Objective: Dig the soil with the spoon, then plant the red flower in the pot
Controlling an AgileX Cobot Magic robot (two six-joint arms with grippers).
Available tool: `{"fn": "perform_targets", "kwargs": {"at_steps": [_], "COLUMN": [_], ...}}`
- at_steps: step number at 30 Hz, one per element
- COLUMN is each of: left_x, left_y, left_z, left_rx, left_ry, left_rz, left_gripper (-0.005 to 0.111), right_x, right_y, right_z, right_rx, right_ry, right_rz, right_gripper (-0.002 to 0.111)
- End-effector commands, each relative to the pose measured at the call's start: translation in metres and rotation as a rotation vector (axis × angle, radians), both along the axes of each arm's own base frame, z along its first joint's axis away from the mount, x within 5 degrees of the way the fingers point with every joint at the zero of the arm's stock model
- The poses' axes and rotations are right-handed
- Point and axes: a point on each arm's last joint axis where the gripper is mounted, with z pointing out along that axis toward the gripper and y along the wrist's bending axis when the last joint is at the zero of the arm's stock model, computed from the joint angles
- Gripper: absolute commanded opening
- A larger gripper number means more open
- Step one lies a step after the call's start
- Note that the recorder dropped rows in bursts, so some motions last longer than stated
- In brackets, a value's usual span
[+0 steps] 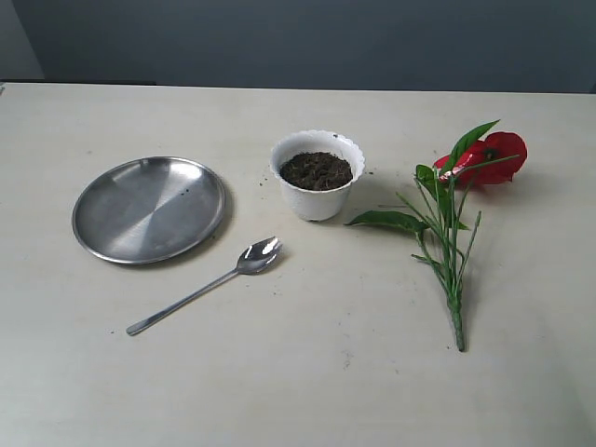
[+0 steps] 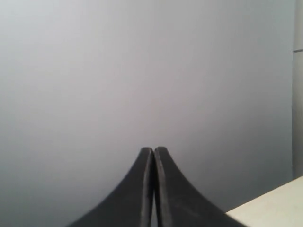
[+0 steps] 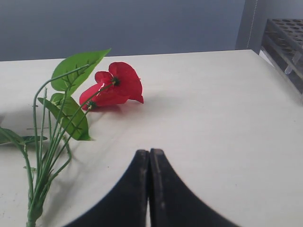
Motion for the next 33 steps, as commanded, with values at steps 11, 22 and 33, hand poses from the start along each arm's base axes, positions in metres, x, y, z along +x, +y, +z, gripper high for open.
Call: {"fn": "perform_targets", "kwargs": {"at_steps": [11,22,33], "left_x": [0.001,-0.010,-0.015], "left_y": [0.030,0.026,0.018], "left_z": [-0.015,-0.001,0.011], "left_rx": [0.247,-0.333,-1.742], "left_ry": [-0.043,-0.064,0.022], "left_rz": [0.401,0.349,-0.147], "left_gripper": [0.000,0.000,0.000], "right_x": [0.000,0.000,0.000], "right_y": [0.000,0.000,0.000], "right_z": [0.000,0.000,0.000], "right_rx": [-0.005,-0.005,-0.005], "right_ry": [-0.009,-0.009,-0.009], "right_rz": [-0.005,-0.005,-0.005], "right_gripper": [-0.001,-0.001,-0.001]}}
